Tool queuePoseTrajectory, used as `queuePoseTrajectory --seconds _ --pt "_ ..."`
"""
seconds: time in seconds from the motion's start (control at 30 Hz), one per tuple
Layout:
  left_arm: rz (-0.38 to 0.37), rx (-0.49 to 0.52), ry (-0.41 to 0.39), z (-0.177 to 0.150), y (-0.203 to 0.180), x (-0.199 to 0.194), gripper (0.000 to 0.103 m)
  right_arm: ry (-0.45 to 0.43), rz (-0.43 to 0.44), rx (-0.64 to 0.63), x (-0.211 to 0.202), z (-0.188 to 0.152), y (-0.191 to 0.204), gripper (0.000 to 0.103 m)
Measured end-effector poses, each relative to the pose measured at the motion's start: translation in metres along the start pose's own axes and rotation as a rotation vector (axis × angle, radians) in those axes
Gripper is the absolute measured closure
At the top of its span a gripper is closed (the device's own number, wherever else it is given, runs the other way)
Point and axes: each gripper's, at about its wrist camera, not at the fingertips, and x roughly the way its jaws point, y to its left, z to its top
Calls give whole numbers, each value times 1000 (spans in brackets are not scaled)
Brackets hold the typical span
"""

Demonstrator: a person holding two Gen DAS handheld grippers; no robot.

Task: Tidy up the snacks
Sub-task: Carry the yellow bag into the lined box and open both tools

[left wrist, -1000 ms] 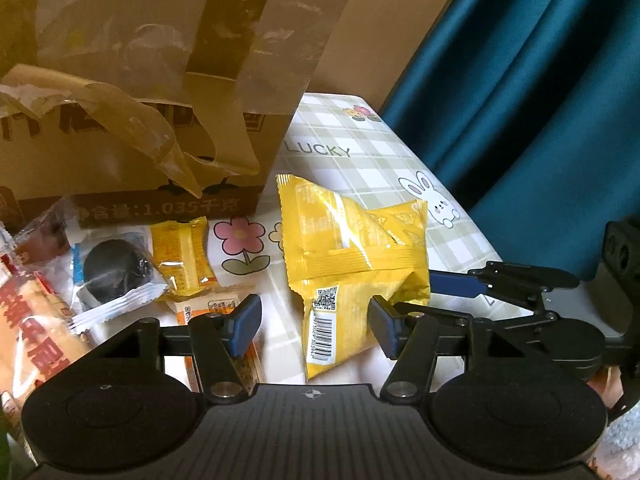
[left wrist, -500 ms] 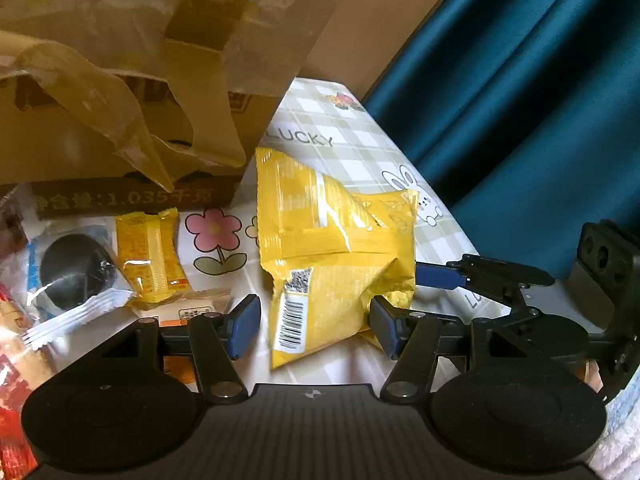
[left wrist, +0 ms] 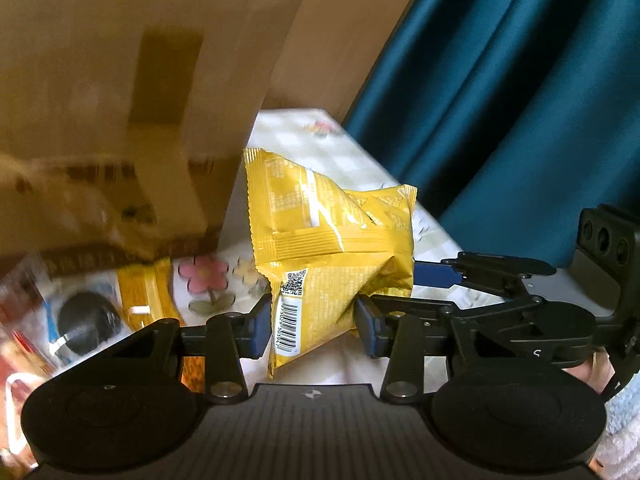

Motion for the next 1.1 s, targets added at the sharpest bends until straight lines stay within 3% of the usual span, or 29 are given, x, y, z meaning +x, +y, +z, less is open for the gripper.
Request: queuePoseTrajectory --seconds 0.33,0.53,0.77,1.1 --pt "22 94 -196 43 -32 -64 57 -166 -60 -93 -53 62 43 53" --pt "56 103 -294 78 -32 -97 57 -239 -50 -156 -62 116 69 53" --pt "145 93 -349 114 -6 -113 57 -259 -13 -220 -38 177 97 53" --pt "177 -35 -298 148 56 -111 56 -189 -4 -220 40 224 115 53"
